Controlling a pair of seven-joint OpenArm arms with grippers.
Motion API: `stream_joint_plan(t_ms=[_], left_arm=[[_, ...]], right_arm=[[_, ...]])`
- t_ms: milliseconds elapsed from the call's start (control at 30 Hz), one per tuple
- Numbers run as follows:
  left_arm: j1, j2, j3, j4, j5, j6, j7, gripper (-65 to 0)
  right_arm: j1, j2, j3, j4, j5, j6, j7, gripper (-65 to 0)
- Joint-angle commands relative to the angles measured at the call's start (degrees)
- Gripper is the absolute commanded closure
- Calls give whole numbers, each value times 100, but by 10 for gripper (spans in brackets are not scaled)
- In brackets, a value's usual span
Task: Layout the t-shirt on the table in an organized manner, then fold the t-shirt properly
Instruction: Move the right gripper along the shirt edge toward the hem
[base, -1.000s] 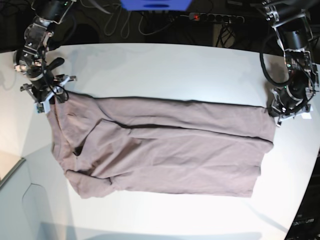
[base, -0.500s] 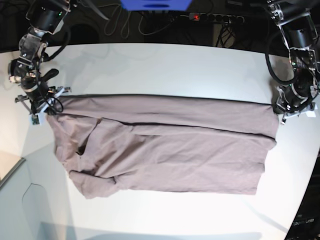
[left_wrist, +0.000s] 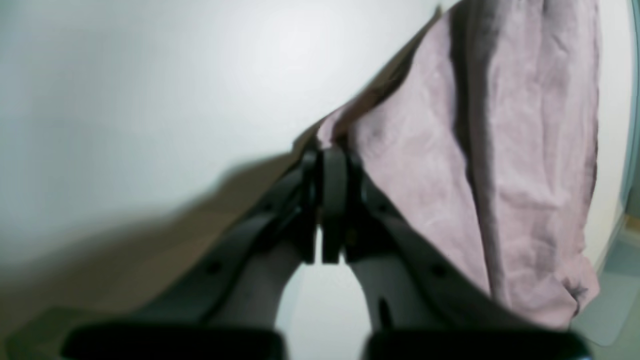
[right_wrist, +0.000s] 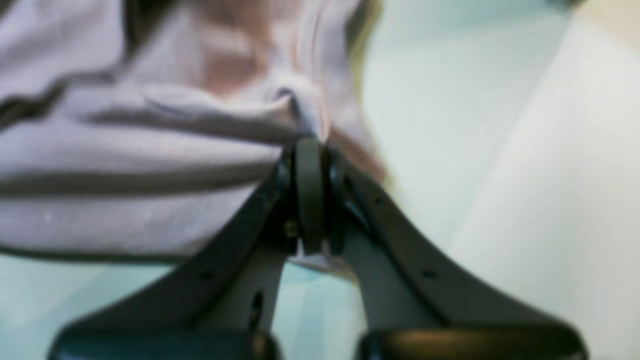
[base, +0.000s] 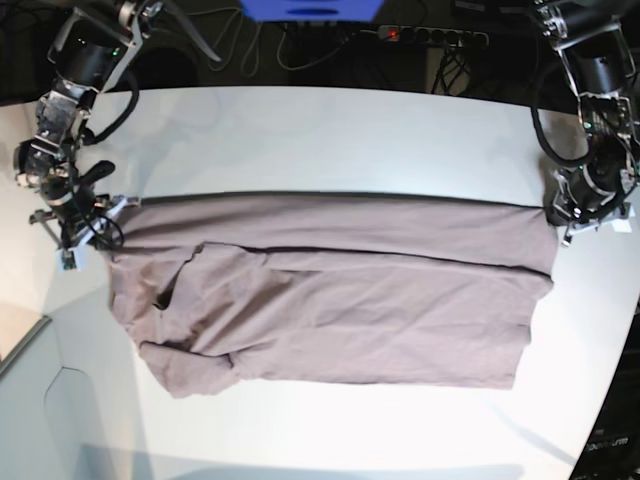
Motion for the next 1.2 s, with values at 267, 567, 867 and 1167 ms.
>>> stream_joint_plan(t_ms=[267,567,867,1167], left_arm=[[-50,-108,-21,96,-39,-8,-70,0],[-50,-117,-21,96,-39,-8,-79,0],[-50,-117,-21,96,-39,-8,-79,0],[-50,-108,-30,96,-39,-8,-79,0]], right_arm=[[149,154,65,313,84,-32,149,-220],[431,83,-278,771,84,-32,149,-351],[1028,74,-1175,6,84,-32,140,-352],[1811,74,-1184,-953,75,-32,-132,-355]])
